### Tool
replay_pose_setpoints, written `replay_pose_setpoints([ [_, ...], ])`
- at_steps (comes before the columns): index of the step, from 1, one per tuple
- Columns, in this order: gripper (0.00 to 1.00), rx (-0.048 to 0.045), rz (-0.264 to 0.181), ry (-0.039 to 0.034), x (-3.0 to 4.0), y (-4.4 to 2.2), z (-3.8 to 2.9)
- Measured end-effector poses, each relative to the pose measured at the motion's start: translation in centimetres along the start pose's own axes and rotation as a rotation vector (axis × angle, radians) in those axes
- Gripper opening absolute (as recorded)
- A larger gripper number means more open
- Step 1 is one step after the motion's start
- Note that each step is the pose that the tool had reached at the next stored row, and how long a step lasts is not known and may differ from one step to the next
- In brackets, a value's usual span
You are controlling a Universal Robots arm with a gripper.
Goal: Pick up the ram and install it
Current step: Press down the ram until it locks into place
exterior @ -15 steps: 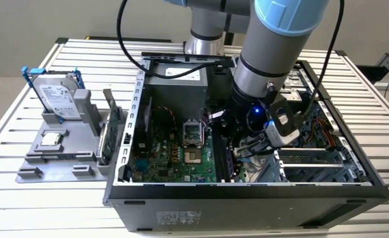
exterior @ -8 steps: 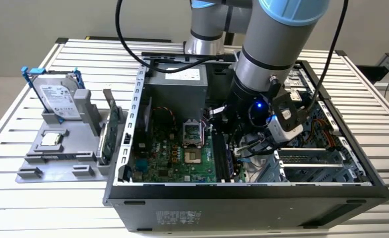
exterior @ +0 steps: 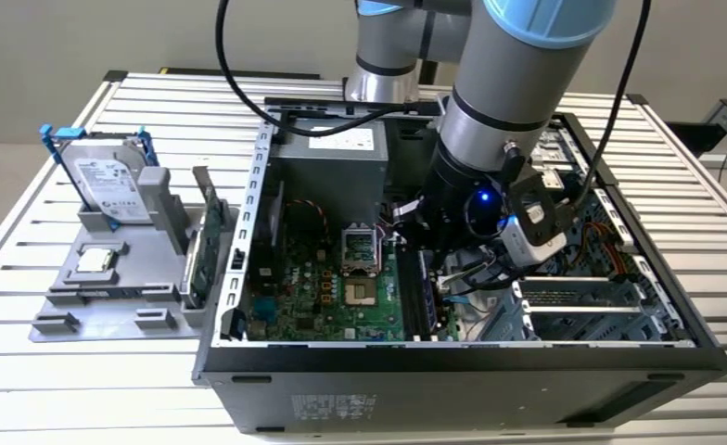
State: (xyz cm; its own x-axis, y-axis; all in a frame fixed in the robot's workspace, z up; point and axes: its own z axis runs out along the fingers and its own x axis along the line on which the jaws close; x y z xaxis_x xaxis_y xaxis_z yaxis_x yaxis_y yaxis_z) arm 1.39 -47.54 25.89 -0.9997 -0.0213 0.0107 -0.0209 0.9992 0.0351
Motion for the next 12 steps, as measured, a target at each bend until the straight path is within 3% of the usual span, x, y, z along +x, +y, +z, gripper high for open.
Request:
replay_pose_setpoints([
  [12,0.0,0.0001,-0.001,0.0,0.0,0.0,0.0],
])
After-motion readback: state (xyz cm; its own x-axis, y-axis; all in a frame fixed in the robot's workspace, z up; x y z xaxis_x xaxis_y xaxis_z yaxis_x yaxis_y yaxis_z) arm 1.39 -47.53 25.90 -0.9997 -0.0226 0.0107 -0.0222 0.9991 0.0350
